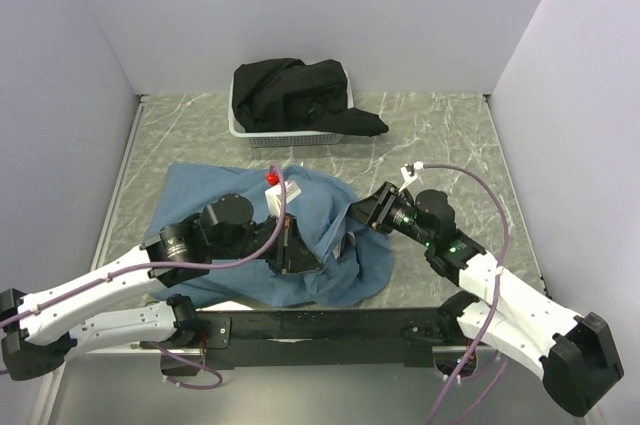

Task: Put the pillow into the pillowcase

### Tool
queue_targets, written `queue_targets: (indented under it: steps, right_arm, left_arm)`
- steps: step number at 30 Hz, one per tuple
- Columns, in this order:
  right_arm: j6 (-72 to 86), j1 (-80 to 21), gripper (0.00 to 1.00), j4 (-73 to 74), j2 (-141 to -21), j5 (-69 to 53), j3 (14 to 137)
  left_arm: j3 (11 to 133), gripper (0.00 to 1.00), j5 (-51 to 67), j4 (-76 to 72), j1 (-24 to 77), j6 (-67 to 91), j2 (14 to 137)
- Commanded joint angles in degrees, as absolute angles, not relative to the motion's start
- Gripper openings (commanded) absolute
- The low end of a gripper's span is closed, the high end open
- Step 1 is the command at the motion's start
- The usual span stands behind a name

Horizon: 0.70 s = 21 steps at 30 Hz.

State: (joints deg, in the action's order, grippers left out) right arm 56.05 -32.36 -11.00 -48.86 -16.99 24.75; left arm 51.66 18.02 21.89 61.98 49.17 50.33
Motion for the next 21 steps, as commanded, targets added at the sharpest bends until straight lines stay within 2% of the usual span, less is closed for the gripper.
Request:
queue_targets:
  steps: [1, 6, 12, 17, 21]
  right_arm:
    - [52.6, -33.4, 0.5, -7.7, -44.9, -14.2, 26.2]
    - [55.0, -34.2, 0.51, -0.4, -31.4, -11.3, 18.7]
    - [57.0, -36.0, 0.5, 6.9, -17.2, -14.1, 11.2]
    - [54.1, -40.0, 0.49, 12.4, -10.7, -11.5, 11.8]
    - [51.0, -41.8, 0.49, 13.5, -10.4, -9.5, 15.1]
  left_arm:
    - [53.6, 0.09, 14.4, 23.4, 62.1, 50.7, 49.6]
    - [55.5, 0.06, 4.7, 26.4, 59.0, 56.7, 51.8]
    - [57.0, 0.08, 6.8, 22.5, 53.4, 58.4, 52.7]
    - [59.0, 0.08, 7.6, 22.6, 51.8, 57.3, 55.1]
    - [60.6, 0.08, 9.8, 20.5, 49.6, 56.9, 59.0]
